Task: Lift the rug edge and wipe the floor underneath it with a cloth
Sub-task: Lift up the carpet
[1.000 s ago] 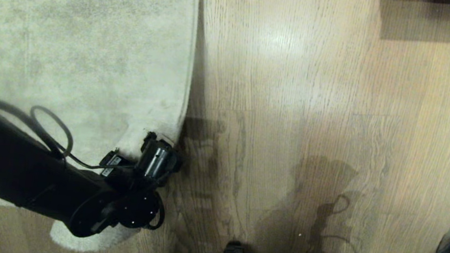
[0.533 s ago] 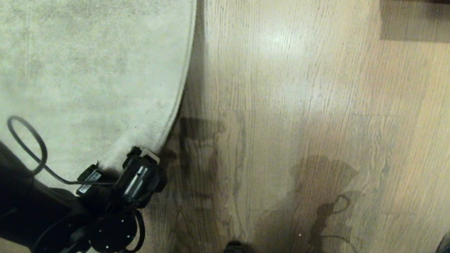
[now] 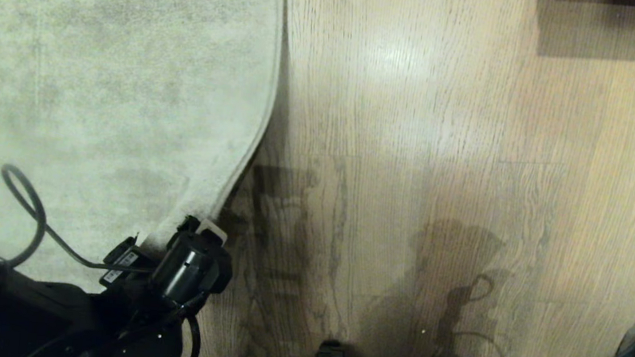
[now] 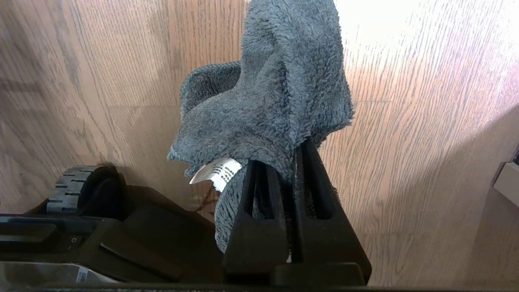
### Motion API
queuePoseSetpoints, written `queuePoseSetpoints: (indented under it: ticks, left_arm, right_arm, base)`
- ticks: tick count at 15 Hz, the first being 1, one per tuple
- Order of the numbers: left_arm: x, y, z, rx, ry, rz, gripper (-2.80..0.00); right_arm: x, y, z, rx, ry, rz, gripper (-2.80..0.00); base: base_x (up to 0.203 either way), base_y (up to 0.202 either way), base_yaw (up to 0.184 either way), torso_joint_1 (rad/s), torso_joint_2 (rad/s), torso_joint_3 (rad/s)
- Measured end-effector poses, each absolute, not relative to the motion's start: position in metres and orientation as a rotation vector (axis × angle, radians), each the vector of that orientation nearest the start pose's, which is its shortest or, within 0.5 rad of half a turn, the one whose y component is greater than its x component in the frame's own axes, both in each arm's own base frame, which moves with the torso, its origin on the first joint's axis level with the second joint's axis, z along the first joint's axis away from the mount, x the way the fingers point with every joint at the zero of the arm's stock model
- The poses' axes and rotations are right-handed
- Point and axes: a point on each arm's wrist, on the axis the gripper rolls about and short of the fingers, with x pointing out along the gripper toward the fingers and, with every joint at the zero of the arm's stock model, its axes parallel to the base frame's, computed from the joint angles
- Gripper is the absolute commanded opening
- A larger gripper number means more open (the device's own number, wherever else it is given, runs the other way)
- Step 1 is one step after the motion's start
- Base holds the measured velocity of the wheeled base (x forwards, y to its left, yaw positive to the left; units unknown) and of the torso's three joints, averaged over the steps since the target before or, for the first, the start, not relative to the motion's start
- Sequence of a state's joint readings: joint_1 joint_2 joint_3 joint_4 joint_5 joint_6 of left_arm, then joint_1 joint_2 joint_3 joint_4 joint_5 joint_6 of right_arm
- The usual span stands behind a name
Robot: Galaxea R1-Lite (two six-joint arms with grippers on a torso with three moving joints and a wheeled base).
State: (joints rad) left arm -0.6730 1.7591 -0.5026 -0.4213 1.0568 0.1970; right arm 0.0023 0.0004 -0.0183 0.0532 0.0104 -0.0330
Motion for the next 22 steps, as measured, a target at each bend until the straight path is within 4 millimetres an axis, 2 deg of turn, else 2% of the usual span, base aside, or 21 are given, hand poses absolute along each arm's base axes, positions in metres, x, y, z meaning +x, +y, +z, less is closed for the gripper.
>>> queuePoseSetpoints:
  ticks: [9,15,22]
  left_arm:
    - [0.193,-0.132,0.096,0.802,0.552,0.305,0.00]
    - [0.185,-0.137,0.103,0.856,0.526,0.284,0.00]
    - [0.175,-0.132,0.098,0.913,0.570,0.268,0.00]
  right_arm:
    - [-0.024,0.000,0.075,-0.033,0.034,0.012,-2.80]
    - [-0.024,0.000,0.075,-0.033,0.035,0.013,-2.80]
    - [-0.024,0.000,0.075,-0.033,0.035,0.013,-2.80]
  base:
    - [0.000,0.000,0.000,0.000,0.00,0.000]
    - [0.000,0.000,0.000,0.000,0.00,0.000]
    - [0.000,0.000,0.000,0.000,0.00,0.000]
